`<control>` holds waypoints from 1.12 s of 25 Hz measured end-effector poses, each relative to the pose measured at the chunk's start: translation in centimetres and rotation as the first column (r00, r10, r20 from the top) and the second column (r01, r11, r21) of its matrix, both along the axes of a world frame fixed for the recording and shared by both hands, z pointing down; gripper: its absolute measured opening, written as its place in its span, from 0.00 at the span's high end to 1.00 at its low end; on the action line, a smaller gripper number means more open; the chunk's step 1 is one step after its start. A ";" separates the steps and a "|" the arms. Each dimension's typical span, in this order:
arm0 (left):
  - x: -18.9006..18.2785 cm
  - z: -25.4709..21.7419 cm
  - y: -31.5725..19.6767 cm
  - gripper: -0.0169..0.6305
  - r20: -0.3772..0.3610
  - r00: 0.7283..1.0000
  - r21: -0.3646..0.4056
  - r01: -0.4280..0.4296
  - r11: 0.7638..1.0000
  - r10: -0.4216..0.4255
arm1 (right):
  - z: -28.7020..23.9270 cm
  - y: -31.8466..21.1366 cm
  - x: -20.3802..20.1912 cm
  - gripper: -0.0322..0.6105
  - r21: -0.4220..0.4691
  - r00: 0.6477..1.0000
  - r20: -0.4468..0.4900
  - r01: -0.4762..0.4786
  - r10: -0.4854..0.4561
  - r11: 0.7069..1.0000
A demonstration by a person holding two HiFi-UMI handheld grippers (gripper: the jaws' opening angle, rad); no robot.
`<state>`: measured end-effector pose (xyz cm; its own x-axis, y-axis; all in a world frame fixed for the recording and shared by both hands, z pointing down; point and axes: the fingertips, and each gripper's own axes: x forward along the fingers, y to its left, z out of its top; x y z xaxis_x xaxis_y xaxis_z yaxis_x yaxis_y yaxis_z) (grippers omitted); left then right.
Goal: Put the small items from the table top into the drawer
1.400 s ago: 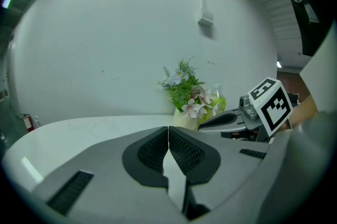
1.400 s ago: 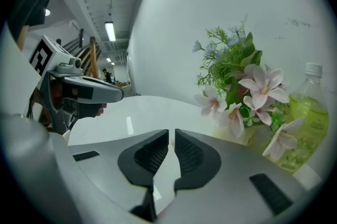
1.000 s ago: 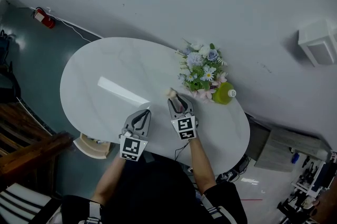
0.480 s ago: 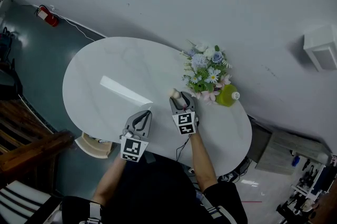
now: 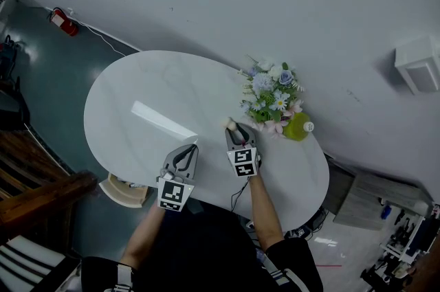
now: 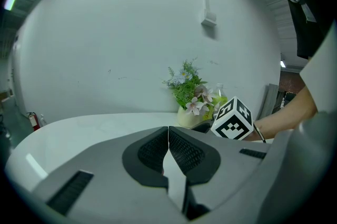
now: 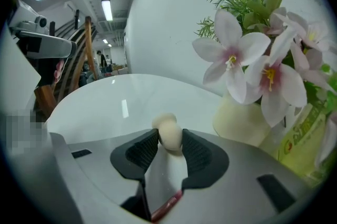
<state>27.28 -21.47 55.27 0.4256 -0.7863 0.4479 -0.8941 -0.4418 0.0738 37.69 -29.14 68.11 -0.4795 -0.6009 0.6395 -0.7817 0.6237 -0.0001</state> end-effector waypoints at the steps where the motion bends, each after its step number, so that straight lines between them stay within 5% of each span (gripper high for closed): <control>1: -0.1 -0.1 0.0 0.94 0.000 1.000 0.002 0.001 1.000 -0.001 | -0.1 0.0 0.0 0.70 0.000 1.000 0.002 -0.002 0.002 1.000; 17: -2.2 -2.6 3.0 0.94 0.003 0.999 0.055 0.032 0.998 -0.032 | -10.0 3.6 -2.6 0.72 0.166 0.994 0.109 -0.004 -0.014 0.986; 28: -5.9 -5.0 7.6 0.94 0.005 0.994 0.095 0.107 0.990 -0.108 | -17.5 10.2 -8.3 0.72 0.267 0.971 0.184 0.101 -0.154 0.958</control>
